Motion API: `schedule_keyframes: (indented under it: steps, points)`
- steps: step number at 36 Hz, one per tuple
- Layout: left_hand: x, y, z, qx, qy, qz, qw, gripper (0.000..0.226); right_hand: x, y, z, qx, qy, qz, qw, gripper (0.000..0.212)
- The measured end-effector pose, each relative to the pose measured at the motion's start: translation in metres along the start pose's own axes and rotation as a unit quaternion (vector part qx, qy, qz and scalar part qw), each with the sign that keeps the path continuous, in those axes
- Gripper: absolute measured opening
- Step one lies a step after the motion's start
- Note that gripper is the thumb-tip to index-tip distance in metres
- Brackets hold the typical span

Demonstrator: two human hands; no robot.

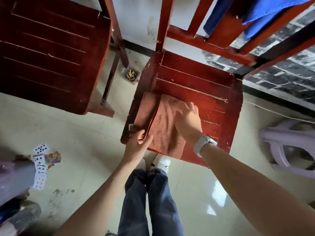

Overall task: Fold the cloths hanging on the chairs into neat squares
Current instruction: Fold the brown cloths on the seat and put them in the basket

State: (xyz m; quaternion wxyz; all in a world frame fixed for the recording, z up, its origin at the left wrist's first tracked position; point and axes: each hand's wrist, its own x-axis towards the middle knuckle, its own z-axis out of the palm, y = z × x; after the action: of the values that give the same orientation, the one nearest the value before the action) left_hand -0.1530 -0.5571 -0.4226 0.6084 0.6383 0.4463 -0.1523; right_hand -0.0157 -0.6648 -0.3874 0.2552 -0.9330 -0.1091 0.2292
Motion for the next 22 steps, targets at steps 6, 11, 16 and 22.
schedule_keyframes:
  steps: [6,11,16,22]
  points:
    - [0.009,-0.009,0.016,0.226,0.126,0.133,0.957,0.034,0.043,-0.007,-0.003,-0.171,-0.086,-0.034,0.981,0.046]
    - [0.0,-0.008,0.015,0.259,0.154,0.196,0.933,0.024,0.058,-0.018,0.004,-0.188,-0.103,-0.011,0.977,0.036]
    - [-0.011,-0.019,0.01,0.201,0.218,0.22,0.929,0.033,0.047,-0.031,0.007,-0.108,-0.073,-0.048,0.99,0.027]
    - [-0.005,-0.022,0.0,0.217,0.269,0.177,0.922,0.022,0.05,-0.045,0.022,-0.104,-0.086,-0.114,0.984,0.028]
